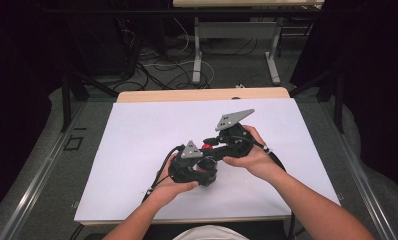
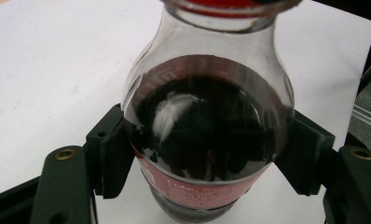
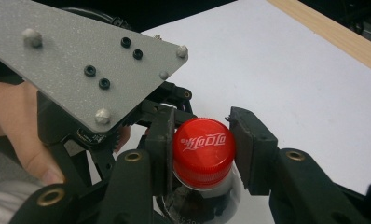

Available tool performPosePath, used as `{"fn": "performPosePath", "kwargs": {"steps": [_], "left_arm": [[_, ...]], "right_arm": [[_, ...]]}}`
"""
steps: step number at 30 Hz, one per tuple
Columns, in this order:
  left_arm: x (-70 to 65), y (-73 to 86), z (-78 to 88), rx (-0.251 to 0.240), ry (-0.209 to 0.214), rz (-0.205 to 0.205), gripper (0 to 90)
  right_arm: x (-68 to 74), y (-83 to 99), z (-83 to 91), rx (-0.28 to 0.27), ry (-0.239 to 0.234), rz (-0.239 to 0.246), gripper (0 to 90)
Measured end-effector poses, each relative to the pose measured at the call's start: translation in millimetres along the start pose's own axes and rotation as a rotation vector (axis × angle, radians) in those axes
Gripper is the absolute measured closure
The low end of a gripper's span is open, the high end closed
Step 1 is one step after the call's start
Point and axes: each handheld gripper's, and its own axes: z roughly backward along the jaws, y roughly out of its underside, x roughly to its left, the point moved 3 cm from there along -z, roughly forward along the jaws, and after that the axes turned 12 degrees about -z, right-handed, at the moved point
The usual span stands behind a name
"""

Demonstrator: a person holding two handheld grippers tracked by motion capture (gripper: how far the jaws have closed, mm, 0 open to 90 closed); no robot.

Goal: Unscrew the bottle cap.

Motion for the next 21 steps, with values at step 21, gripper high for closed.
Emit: {"fn": "performPosePath", "kwargs": {"steps": [21], "left_arm": [[-1.2,-1.2,2.6,-0.013,0.021,-0.015,30.2]], "right_arm": [[-1.3,-2.4,3.0,0.024,-0.054,0.051,61.7]]}}
